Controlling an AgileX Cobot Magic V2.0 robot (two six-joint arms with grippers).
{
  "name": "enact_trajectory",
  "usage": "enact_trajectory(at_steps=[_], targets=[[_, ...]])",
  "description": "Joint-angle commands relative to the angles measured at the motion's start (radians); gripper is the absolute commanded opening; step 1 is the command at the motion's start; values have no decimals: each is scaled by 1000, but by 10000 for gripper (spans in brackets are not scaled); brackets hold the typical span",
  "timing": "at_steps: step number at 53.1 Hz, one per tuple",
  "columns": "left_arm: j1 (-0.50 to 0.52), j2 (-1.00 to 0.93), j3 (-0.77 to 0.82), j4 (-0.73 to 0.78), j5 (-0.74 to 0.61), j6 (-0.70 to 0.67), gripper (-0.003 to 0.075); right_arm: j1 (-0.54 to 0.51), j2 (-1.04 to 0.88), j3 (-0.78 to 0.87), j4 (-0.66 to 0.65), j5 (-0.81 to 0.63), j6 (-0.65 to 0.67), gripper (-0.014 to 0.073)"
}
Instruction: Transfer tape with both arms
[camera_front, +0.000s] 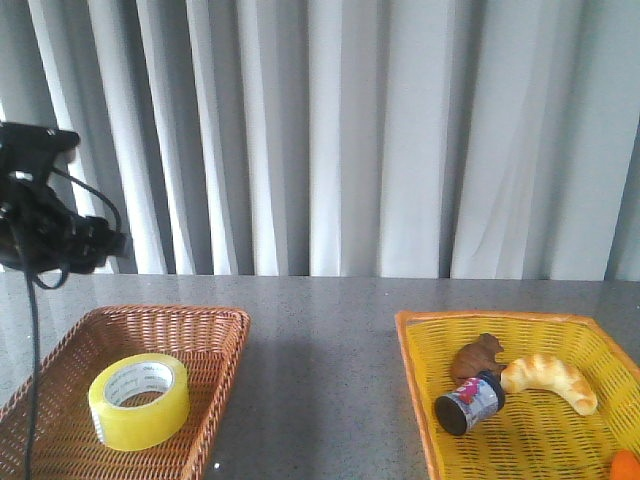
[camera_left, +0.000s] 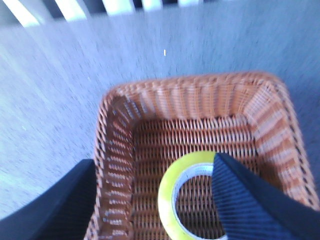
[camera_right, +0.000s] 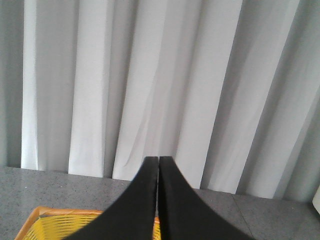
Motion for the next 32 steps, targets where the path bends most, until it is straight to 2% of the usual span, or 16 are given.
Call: enact_trajectory(at_steps=[1, 9, 20, 29, 32], targets=[[-1, -139, -33, 7, -57, 24, 415, 0, -7, -22, -50, -33, 1, -5], [-1, -274, -33, -11, -62, 71, 334, 0, -7, -22, -50, -33, 1, -5], [-1, -413, -27, -123, -62, 177, 160, 0, -7, -22, -50, -33, 1, -5], [-1, -487, 27, -123, -69, 187, 8, 0, -7, -22, -50, -33, 1, -5], [-1, -506, 54, -123, -70, 189, -8, 0, -7, -22, -50, -33, 1, -5]])
